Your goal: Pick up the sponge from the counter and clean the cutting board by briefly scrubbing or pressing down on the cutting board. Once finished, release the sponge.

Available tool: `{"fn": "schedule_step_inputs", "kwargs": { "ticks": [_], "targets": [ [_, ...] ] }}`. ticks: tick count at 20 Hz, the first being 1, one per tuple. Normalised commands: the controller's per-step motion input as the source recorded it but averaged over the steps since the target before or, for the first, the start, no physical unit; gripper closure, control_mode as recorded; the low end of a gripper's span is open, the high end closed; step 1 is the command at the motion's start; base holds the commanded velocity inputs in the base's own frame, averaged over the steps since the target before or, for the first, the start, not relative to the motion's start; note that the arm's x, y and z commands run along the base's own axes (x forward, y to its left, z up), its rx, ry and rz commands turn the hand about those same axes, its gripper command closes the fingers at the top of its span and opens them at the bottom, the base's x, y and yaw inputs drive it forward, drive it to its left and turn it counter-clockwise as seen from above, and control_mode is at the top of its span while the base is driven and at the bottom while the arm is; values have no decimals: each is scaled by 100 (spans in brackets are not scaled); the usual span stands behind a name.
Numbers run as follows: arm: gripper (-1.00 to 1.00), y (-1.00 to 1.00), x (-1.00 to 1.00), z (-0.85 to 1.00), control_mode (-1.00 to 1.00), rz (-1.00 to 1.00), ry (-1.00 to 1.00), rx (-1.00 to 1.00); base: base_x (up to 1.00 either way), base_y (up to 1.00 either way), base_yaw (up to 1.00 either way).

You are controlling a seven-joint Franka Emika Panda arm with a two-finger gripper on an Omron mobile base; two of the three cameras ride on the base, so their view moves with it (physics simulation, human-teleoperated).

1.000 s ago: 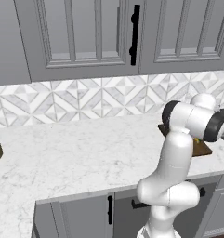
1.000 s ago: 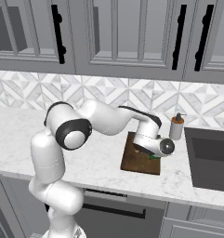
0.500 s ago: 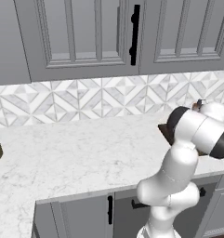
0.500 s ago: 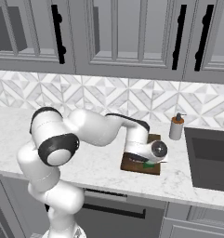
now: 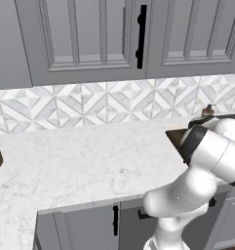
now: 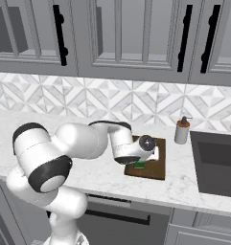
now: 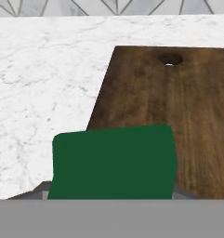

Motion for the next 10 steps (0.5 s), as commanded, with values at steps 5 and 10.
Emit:
{"fn": "schedule_step_inputs", "kwargs": {
  "ticks": [5,10],
  "targets": [
    [100,56,25,21,-100,-1,0,0,0,0,0],
    [100,44,5,80,-100,-1,9,0,0,0,0]
  ]
}}
